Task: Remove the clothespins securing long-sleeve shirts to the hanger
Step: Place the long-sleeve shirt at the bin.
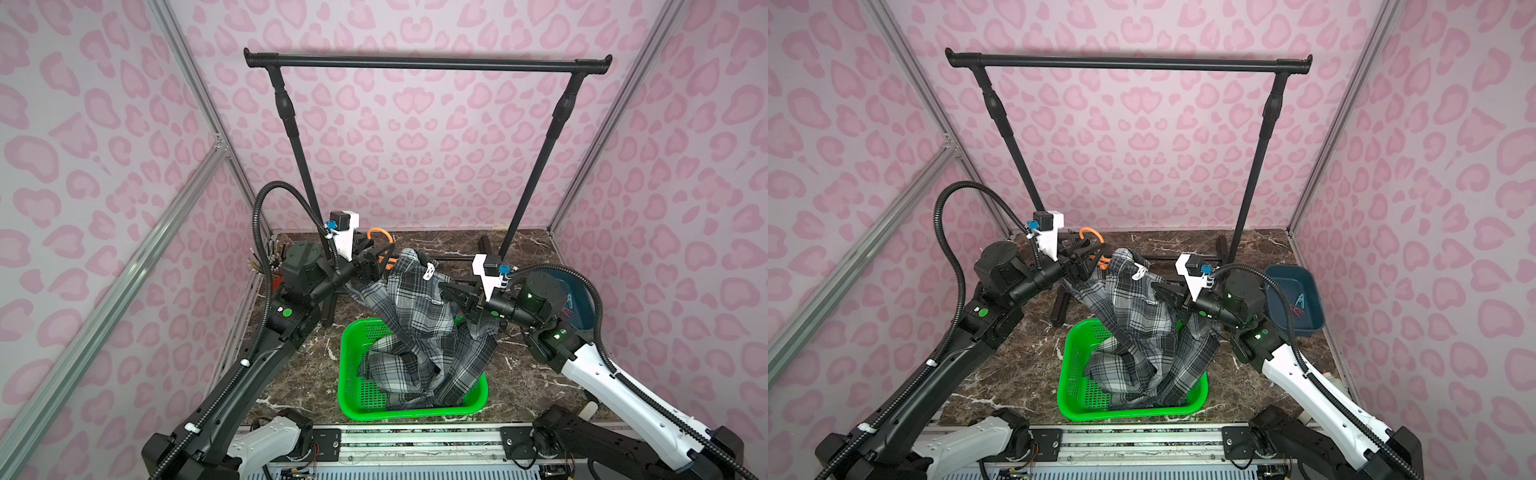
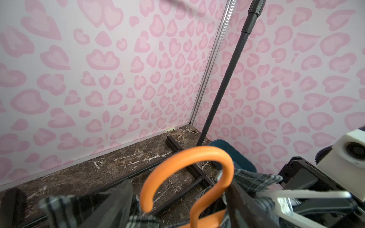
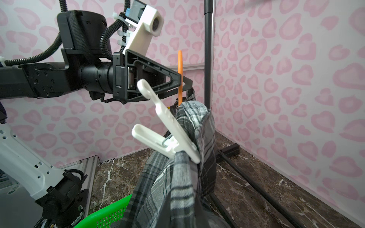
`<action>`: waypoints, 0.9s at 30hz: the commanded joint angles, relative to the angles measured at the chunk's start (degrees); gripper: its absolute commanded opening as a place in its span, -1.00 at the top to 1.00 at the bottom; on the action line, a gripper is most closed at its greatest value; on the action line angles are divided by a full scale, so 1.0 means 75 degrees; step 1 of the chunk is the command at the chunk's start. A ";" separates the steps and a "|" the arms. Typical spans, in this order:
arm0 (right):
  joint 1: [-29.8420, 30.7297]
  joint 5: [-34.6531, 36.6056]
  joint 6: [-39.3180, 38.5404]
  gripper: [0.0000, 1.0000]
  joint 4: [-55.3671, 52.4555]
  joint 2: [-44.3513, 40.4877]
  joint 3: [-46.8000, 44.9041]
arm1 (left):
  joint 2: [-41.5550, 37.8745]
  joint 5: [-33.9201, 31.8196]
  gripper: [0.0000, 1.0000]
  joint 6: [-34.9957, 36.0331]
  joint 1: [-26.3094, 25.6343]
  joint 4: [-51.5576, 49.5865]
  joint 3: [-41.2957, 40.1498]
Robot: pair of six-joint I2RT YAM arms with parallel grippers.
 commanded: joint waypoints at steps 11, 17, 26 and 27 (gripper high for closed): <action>0.0180 -0.0074 -0.0122 1.00 0.0266 0.0122 -0.0106 | 0.0803 0.0802 0.53 -0.0305 0.0112 0.0920 0.0235; 0.0236 -0.0128 -0.0198 1.00 0.0155 0.0380 -0.0039 | 0.0840 0.0810 0.81 -0.0215 0.0115 0.0923 0.0253; 0.0483 -0.0254 -0.0501 1.00 -0.0283 0.0574 0.0162 | 0.1092 0.1004 0.94 -0.0254 0.0115 0.0944 0.0317; 0.0490 -0.0251 -0.0520 1.00 -0.0340 0.0601 0.0183 | 0.1087 0.1024 0.94 -0.0258 0.0114 0.0991 0.0307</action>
